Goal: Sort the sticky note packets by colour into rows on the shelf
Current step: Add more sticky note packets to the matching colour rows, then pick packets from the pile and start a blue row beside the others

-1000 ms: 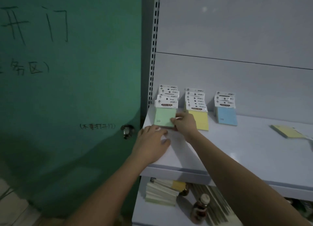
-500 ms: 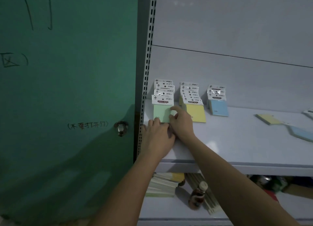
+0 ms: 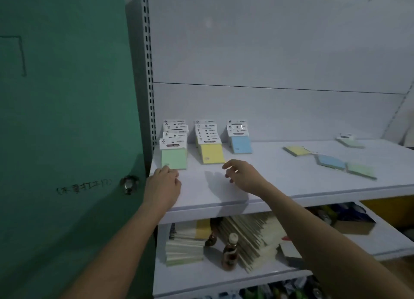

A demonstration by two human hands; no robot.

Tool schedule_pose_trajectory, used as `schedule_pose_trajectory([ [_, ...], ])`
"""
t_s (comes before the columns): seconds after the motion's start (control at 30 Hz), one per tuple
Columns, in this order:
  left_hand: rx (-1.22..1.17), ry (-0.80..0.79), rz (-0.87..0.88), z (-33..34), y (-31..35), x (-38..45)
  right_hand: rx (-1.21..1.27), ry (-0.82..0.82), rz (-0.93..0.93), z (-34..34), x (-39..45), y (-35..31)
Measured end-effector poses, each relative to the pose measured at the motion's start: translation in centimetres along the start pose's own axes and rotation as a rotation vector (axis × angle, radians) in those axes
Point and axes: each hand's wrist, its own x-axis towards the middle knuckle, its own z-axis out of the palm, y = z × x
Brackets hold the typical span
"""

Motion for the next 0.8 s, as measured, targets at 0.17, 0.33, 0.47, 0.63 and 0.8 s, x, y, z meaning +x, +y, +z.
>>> schedule_pose_trajectory([
  [0.17, 0.304, -0.153, -0.055, -1.3, 3.4, 0.4, -0.022, 0.035, 0.040, -8.1, -4.5, 6.2],
  [0.33, 0.164, -0.195, 0.014, -0.5, 15.2, -1.6, -0.013, 0.062, 0.071, -15.6, -9.0, 12.6],
  [0.47, -0.010, -0.197, 0.132, 1.2, 27.1, -3.1, -0.035, 0.072, 0.097, -20.1, -13.2, 17.9],
  [0.63, -0.279, -0.254, 0.181, 2.5, 39.0, -4.6, 0.014, 0.100, 0.182, -25.5, -17.2, 23.2],
  [0.8, -0.448, -0.288, 0.171, 3.2, 44.4, -4.4, 0.060, 0.163, 0.225, -28.9, -18.5, 27.5],
])
